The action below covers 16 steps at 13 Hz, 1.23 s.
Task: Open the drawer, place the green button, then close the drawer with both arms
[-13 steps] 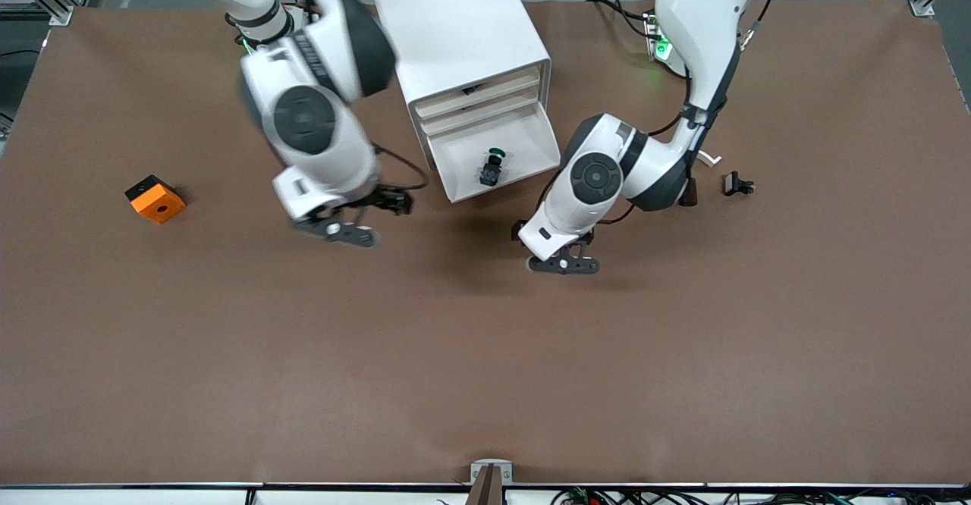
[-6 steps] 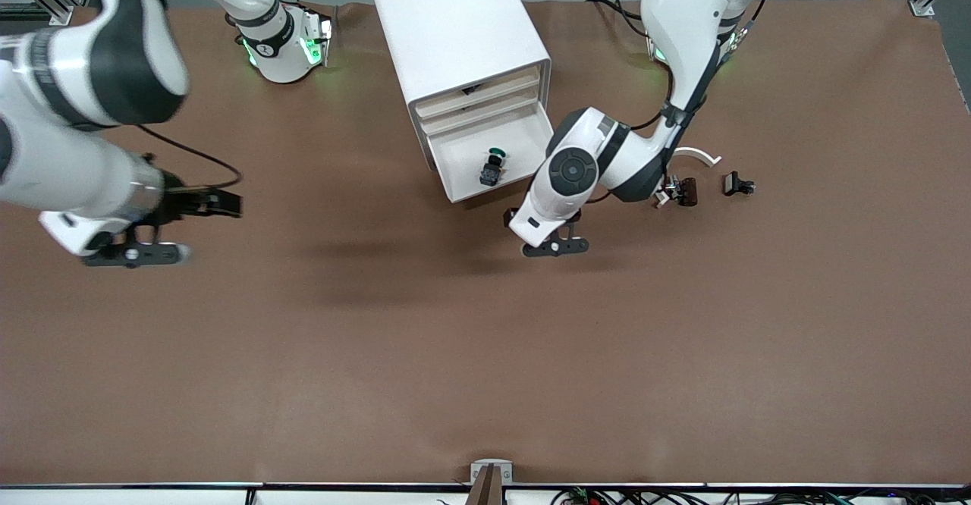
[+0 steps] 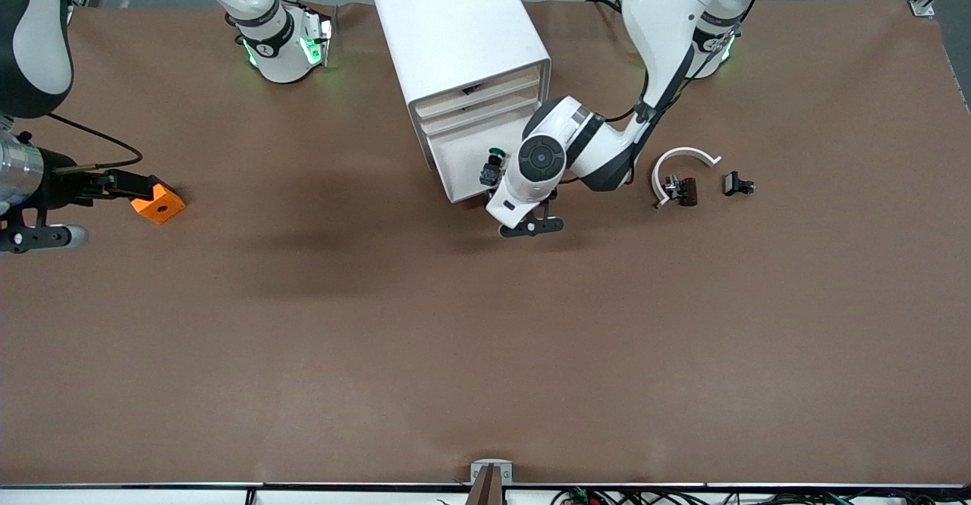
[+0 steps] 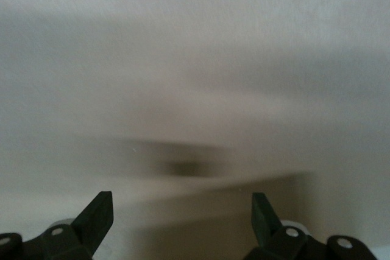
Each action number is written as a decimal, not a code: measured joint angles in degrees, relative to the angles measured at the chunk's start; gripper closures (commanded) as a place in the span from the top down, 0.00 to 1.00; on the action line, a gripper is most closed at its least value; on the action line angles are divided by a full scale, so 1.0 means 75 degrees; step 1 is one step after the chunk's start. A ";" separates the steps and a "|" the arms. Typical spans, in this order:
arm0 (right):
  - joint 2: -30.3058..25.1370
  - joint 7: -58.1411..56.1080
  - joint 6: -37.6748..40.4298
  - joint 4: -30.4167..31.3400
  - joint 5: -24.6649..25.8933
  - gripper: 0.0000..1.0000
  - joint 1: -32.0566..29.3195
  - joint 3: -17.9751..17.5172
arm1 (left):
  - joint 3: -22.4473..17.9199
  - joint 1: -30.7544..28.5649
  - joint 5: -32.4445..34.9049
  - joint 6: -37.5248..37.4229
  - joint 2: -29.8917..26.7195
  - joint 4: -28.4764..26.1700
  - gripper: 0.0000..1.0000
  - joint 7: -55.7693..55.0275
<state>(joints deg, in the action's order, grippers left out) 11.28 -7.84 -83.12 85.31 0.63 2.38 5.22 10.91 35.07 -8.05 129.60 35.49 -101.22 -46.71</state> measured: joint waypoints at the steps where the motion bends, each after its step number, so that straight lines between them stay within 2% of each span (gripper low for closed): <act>1: -0.0039 0.0001 0.0047 -0.0001 0.0016 1.00 0.0002 -0.0031 | 0.0109 0.0001 0.0000 0.0000 0.0018 0.0000 1.00 -0.0085; 3: -0.0065 0.0007 0.0116 -0.0106 0.0091 1.00 0.0007 -0.0077 | 0.0305 0.0005 -0.0062 0.0003 0.0020 0.0004 1.00 -0.0197; 8: -0.0143 -0.0001 0.1028 -0.1205 0.0193 1.00 -0.0375 0.0034 | 0.0702 0.0013 -0.0482 -0.0133 0.0095 -0.0023 1.00 -0.0218; 13: -0.0219 -0.0015 0.1065 -0.1300 0.0190 1.00 -0.0448 0.0022 | 0.1171 0.0028 -0.0971 -0.0361 0.0370 -0.0036 1.00 -0.0225; 16: -0.0440 -0.0015 0.1129 -0.1268 0.0185 1.00 -0.0447 0.0006 | 0.1216 0.0034 -0.1213 -0.0500 0.0399 -0.0035 1.00 -0.0225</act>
<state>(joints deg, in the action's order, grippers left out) 7.98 -7.95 -74.65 75.80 2.02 -0.97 5.26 20.03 35.32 -17.15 125.85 38.48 -101.49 -48.40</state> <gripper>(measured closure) 0.000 0.000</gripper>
